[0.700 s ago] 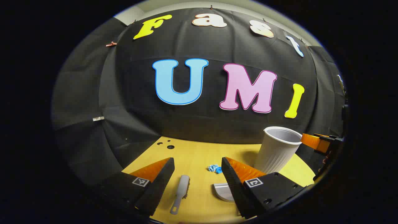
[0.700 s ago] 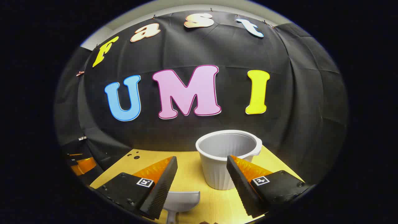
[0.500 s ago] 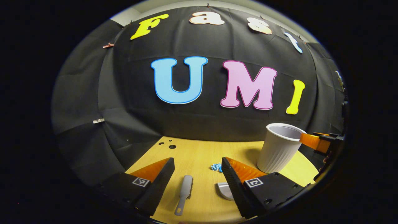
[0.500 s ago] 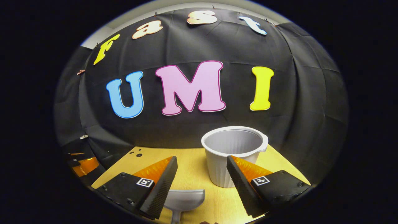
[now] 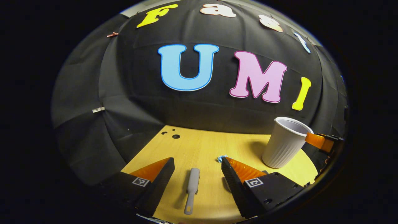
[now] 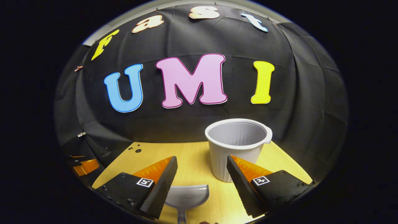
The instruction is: Pick up the small broom and dustpan from the desktop, sweep the trash into the dustpan with the broom, and then empty the trash into the garbage bin.
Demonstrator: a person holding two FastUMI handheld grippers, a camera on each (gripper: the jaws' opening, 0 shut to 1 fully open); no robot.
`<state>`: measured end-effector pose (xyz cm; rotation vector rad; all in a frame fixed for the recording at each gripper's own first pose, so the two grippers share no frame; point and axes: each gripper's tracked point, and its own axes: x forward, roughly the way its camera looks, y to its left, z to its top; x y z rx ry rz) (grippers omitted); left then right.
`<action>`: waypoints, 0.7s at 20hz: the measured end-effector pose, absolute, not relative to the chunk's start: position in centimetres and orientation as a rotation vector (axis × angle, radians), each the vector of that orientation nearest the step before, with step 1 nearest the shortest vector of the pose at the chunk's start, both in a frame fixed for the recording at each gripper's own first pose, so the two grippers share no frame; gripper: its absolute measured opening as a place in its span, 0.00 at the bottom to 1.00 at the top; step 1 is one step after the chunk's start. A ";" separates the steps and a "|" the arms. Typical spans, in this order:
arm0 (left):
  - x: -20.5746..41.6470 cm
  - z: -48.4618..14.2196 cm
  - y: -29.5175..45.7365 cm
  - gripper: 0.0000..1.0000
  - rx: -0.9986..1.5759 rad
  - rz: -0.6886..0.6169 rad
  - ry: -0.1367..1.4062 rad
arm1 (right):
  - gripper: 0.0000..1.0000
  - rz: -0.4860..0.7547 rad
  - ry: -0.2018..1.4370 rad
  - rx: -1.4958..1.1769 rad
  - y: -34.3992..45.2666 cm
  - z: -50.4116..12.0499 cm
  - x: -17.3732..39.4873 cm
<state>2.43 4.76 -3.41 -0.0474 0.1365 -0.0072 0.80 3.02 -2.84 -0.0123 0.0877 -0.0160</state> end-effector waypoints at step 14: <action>5.6 -13.7 6.4 0.95 -0.177 -0.016 0.511 | 0.99 0.023 0.203 -0.054 4.4 -7.1 0.9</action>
